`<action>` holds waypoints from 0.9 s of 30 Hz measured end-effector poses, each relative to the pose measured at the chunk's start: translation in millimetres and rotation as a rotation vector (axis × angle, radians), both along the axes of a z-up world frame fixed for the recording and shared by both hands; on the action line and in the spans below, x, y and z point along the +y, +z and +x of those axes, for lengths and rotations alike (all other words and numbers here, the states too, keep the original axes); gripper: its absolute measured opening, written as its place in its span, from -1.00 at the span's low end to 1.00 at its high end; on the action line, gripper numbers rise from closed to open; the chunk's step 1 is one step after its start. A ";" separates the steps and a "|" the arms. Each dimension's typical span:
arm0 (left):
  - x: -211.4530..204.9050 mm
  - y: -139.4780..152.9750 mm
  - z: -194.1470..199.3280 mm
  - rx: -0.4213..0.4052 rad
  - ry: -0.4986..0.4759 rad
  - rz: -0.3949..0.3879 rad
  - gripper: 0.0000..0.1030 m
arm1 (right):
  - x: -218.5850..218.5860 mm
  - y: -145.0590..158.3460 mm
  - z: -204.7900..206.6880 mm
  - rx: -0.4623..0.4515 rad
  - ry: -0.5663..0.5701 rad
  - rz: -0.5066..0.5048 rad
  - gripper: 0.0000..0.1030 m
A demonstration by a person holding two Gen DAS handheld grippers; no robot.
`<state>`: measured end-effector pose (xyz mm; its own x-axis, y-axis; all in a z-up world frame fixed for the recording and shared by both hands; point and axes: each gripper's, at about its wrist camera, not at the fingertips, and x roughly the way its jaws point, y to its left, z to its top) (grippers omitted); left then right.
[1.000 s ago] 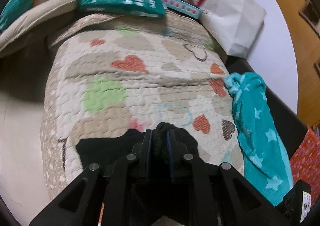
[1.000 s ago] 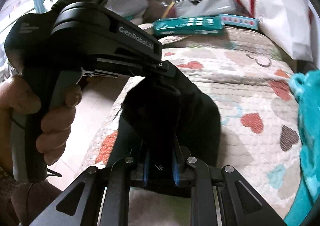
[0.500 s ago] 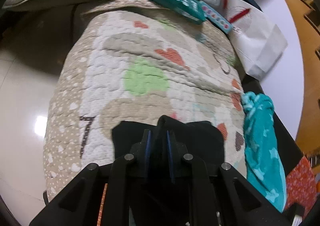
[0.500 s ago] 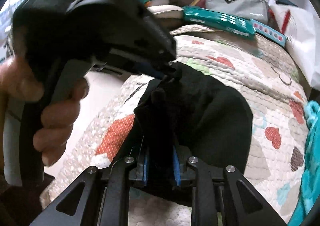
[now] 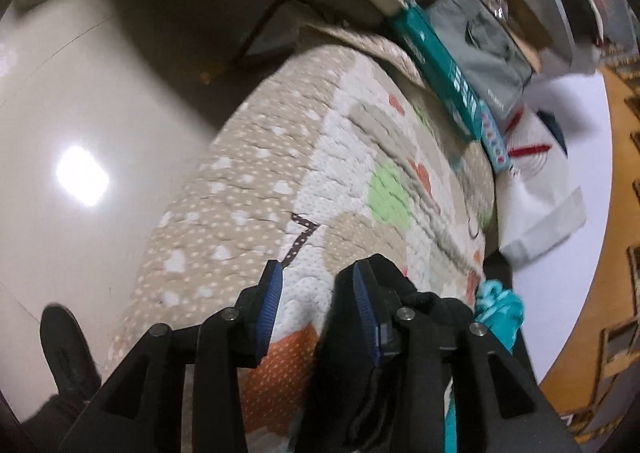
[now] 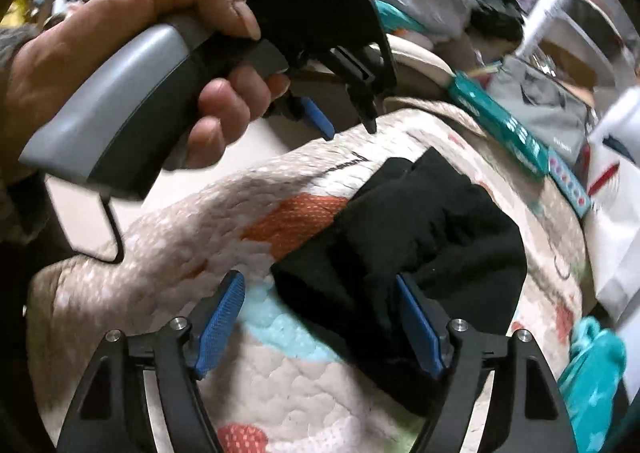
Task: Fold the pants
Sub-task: 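Fold the held pants over with both grippers and lower onto the quilt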
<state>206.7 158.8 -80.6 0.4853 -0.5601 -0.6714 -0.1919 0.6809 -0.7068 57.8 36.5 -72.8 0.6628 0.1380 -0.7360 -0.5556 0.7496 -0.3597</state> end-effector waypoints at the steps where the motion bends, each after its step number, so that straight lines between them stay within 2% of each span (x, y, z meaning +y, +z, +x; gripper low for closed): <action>1: 1.6 1.5 -5.2 -0.002 0.009 -0.003 -0.32 | -5.0 4.8 -2.6 0.009 0.009 0.015 0.55; 4: -0.4 7.2 -18.7 -0.012 0.016 -0.012 -0.28 | -25.1 25.7 -5.8 0.053 -0.008 0.114 0.54; 8: -20.2 15.5 -42.8 -0.045 -0.013 -0.002 -0.26 | -63.0 66.4 9.9 0.102 -0.082 0.309 0.54; 12: -57.9 16.9 -66.5 -0.087 -0.123 0.017 -0.25 | -97.5 100.6 54.7 0.131 -0.198 0.493 0.52; 13: -66.8 15.5 -69.4 -0.093 -0.155 0.019 -0.20 | -101.1 104.8 66.9 0.153 -0.212 0.521 0.51; 15: -88.2 12.9 -73.6 -0.110 -0.235 0.044 -0.12 | -95.1 105.5 98.7 0.212 -0.206 0.515 0.51; 18: -111.5 12.9 -81.1 -0.155 -0.289 0.166 -0.08 | -69.8 86.8 140.6 0.305 -0.187 0.421 0.51; 19: -116.7 12.6 -82.9 -0.160 -0.304 0.211 -0.22 | -61.5 78.7 150.9 0.312 -0.196 0.375 0.51; 20: -119.8 12.3 -83.9 -0.156 -0.317 0.254 -0.35 | -52.6 68.8 159.8 0.319 -0.201 0.318 0.19; 21: -118.8 11.3 -84.1 -0.144 -0.322 0.267 -0.46 | -44.4 58.1 166.5 0.334 -0.207 0.266 -0.37; 22: -116.5 10.9 -83.2 -0.133 -0.321 0.257 -0.52 | -40.9 50.1 172.7 0.358 -0.219 0.234 -0.81; 23: -111.1 10.7 -82.4 -0.116 -0.312 0.237 -0.56 | -39.8 43.1 175.4 0.391 -0.233 0.221 -0.81; 27: -89.6 14.0 -85.0 -0.081 -0.262 0.183 -0.60 | -27.7 47.3 172.1 0.379 -0.209 0.222 -0.81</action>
<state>121.7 69.2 -66.7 0.3966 -0.5462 -0.7378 0.0583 0.8171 -0.5735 229.9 8.8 -25.6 0.3842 0.2119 -0.8986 -0.4459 0.8948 0.0204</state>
